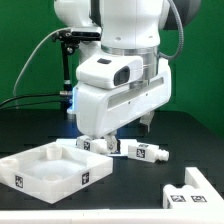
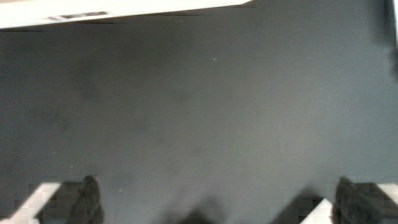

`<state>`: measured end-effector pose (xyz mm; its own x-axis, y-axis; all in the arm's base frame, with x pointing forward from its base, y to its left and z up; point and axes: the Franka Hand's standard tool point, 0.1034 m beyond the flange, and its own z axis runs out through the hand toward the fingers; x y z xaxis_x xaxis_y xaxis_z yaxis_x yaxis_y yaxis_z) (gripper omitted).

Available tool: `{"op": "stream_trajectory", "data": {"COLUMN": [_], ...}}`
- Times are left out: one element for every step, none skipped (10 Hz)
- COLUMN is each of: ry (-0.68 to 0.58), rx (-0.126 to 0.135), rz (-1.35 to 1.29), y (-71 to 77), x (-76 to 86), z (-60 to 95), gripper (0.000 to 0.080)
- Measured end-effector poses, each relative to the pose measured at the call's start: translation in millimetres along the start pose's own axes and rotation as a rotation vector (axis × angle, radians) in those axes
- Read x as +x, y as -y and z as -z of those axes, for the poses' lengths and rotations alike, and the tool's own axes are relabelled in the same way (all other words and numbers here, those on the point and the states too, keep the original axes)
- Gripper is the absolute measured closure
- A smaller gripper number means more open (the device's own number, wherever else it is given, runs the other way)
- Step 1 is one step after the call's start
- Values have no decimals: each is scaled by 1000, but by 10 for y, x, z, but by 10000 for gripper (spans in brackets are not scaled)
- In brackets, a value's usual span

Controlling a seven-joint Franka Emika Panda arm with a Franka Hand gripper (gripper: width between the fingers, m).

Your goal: Assemble square table

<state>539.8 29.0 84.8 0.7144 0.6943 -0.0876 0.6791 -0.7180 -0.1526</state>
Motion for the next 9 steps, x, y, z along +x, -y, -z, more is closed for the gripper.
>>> {"op": "stream_trajectory", "data": {"ry": [8,8,8,8,8,8,8,8,8], "rx": [9,9,9,8,9,9,8,9,9], "rz": [-2,-2,-2,-2,-2,-2,-2,-2,-2], "y": [-5,-6,-6,-5,-5,-5,-5,-5,-5], "x": [-4,-4,-4,-6,-6,-6,-6,-6,-6], "z": [-4,-4,-4,-6,-7,-7,-7,-8,-8], "gripper": [150,150,150,150,150,150,150,150,150]}}
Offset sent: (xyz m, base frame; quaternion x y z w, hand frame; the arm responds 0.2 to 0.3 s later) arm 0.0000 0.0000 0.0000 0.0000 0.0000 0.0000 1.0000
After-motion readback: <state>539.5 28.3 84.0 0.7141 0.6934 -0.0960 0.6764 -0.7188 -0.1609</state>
